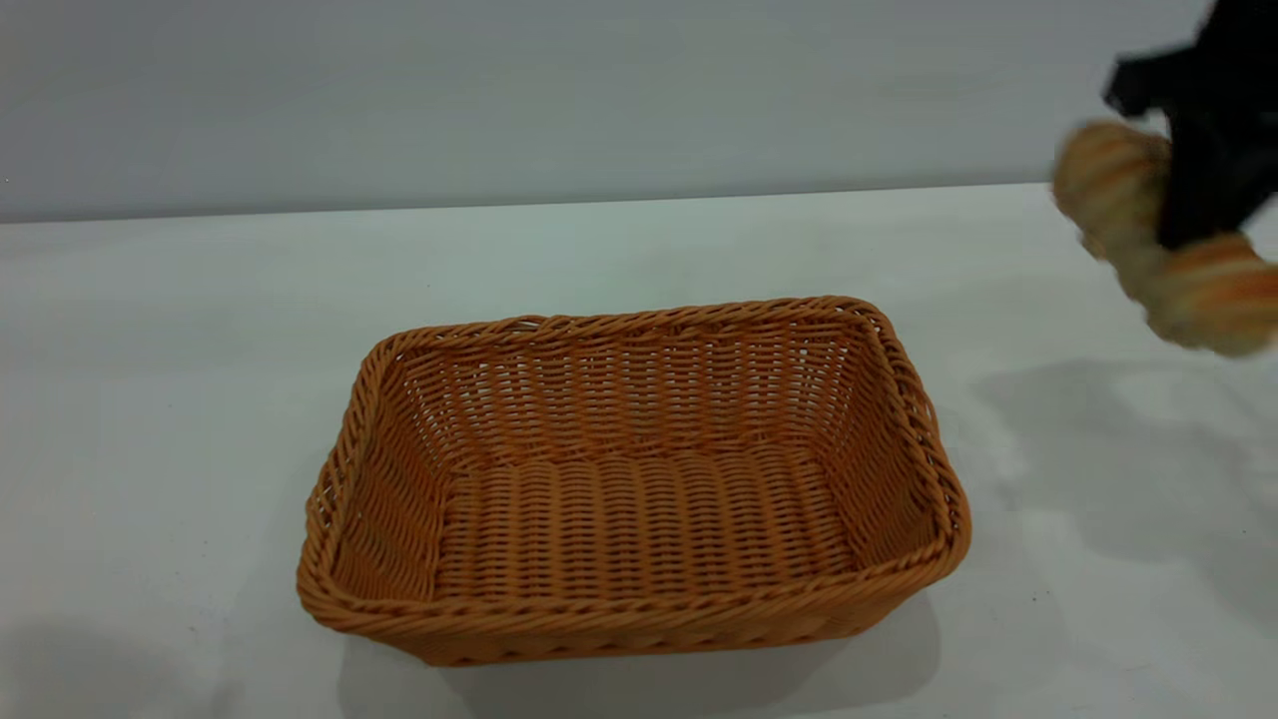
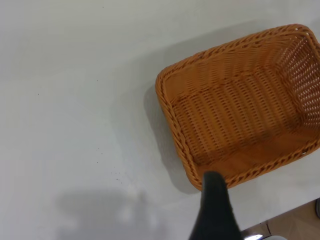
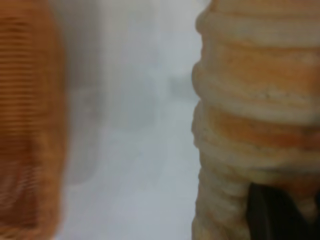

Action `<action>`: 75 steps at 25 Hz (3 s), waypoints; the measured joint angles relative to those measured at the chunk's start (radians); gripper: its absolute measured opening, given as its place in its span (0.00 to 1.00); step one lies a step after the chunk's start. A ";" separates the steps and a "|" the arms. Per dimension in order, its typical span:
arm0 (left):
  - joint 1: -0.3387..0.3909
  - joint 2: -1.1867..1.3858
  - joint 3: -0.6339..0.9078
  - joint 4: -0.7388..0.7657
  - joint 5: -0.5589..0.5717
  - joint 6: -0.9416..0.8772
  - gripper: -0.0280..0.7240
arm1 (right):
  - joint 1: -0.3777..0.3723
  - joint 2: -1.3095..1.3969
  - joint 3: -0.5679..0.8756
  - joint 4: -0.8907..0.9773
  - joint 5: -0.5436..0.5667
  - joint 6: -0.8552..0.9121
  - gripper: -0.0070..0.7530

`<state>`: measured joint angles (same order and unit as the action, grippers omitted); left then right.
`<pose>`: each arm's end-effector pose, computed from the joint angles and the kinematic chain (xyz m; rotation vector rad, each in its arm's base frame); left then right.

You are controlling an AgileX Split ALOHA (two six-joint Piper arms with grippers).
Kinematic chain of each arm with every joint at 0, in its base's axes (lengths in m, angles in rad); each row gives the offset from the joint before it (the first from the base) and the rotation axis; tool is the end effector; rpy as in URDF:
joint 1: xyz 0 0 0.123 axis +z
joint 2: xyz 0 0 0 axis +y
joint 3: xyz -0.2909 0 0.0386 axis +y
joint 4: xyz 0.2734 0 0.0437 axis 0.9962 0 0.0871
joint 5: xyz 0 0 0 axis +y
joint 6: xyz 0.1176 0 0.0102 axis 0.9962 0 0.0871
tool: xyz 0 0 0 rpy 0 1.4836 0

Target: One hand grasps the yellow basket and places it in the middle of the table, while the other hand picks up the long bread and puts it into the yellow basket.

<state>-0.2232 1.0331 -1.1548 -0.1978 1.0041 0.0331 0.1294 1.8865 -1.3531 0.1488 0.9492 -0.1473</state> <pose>0.2223 -0.0705 0.3868 0.2579 2.3551 -0.3405 0.4004 0.0665 0.1709 -0.2963 2.9447 0.1882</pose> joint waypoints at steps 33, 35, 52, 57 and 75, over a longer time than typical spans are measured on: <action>0.000 -0.004 0.000 0.001 0.005 0.012 0.80 | 0.419 0.232 0.001 0.254 -0.282 -0.326 0.22; 0.000 -0.017 0.001 0.001 0.005 0.021 0.80 | 0.419 0.232 0.001 0.256 -0.290 -0.331 0.34; 0.000 -0.281 0.176 0.070 0.027 0.029 0.80 | 0.419 0.115 0.001 0.257 -0.291 -0.394 0.71; 0.000 -0.421 0.302 0.080 0.028 0.029 0.80 | 0.418 0.007 0.001 0.192 -0.262 -0.372 0.71; 0.000 -0.926 0.530 0.143 0.099 0.029 0.80 | 0.241 -0.449 0.206 0.048 -0.123 -0.230 0.71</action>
<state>-0.2232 0.1076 -0.6244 -0.0545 1.1032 0.0619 0.3706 1.4378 -1.1472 0.1967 0.8259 -0.3777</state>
